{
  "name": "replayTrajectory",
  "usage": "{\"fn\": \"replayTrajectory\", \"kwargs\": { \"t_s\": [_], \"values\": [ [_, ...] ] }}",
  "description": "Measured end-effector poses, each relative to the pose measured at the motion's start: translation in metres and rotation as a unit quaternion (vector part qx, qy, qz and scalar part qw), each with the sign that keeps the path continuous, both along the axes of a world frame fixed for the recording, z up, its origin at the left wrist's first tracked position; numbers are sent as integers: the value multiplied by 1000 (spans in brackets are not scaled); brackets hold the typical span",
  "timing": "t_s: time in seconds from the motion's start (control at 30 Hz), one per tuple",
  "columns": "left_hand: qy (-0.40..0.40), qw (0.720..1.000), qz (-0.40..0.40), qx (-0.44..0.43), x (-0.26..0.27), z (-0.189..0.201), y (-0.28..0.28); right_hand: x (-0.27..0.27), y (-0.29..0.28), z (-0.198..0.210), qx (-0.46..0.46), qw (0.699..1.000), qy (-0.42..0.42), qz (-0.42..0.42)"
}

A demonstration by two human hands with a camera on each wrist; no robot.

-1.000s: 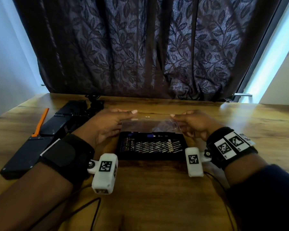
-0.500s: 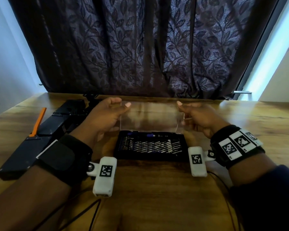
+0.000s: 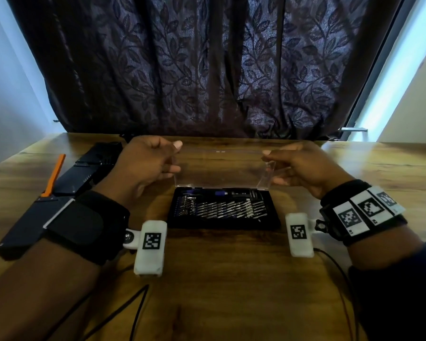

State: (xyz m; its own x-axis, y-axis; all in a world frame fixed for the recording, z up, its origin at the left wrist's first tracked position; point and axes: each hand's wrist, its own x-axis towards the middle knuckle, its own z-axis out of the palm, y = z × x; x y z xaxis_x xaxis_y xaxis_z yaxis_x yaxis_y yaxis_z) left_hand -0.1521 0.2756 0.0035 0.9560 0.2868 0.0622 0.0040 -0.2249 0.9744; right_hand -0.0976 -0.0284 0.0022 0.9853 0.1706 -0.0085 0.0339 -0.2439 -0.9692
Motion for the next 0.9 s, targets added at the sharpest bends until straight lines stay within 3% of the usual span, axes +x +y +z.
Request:
{"fn": "replayTrajectory", "kwargs": {
  "t_s": [0.3, 0.5, 0.7, 0.9],
  "values": [
    [-4, 999, -42, 14, 5, -6, 3, 2, -1, -5, -6, 999, -38, 2],
    [26, 985, -92, 143, 5, -10, 13, 5, -5, -13, -114, 992, -57, 27],
    [51, 943, -146, 296, 7, -15, 14, 4, -4, -14, -217, 971, -77, 58],
    [47, 932, -144, 330, 9, -21, 6, 4, -1, -15, -237, 967, -63, 63]
  ]
}}
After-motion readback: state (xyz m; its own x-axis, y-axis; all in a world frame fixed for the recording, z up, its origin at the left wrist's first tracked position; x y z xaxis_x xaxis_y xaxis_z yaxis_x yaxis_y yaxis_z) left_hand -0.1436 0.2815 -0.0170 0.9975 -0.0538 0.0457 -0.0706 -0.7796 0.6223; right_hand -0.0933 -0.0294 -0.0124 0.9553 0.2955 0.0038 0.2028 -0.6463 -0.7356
